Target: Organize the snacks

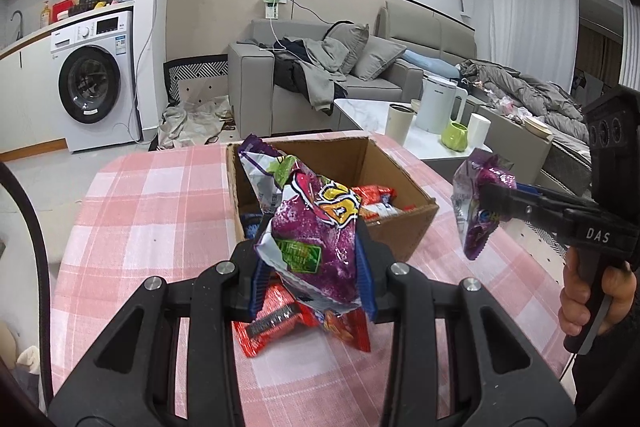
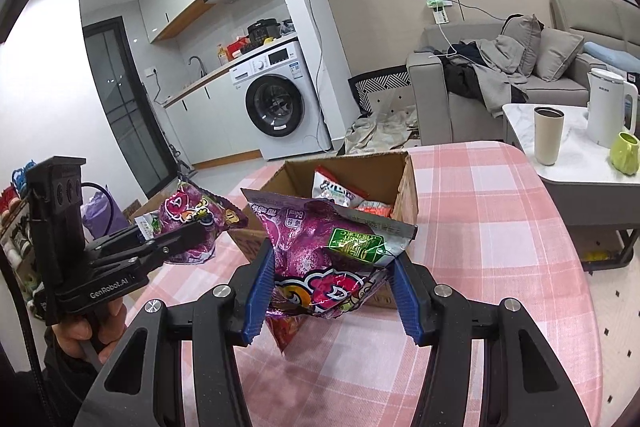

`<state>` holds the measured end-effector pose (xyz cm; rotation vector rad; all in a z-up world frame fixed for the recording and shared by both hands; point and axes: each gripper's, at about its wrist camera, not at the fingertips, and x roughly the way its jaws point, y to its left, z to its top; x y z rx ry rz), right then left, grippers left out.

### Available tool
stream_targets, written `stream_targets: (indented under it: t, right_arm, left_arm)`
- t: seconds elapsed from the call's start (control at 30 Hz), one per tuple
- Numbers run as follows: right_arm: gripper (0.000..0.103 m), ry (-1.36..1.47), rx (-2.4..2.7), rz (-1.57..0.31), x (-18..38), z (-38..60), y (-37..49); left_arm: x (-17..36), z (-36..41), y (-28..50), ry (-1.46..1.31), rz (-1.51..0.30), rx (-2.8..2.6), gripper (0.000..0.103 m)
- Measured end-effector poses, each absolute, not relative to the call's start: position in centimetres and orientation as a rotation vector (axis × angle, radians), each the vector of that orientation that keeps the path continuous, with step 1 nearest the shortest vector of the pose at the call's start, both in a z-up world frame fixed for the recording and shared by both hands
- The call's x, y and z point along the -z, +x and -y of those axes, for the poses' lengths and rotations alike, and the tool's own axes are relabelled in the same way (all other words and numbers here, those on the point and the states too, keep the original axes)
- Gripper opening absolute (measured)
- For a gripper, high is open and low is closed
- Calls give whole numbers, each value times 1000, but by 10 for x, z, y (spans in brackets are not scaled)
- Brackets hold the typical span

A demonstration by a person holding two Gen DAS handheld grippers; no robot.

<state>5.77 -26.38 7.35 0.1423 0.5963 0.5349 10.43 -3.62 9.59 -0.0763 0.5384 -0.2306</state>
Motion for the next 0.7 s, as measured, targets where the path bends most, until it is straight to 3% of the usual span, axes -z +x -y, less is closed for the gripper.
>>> stream_targets:
  t: [0.7]
  right_arm:
    - [55,197,-513,-569,-85,255,100]
  left_arm:
    - [-96,41,172,-71,-537,182,33]
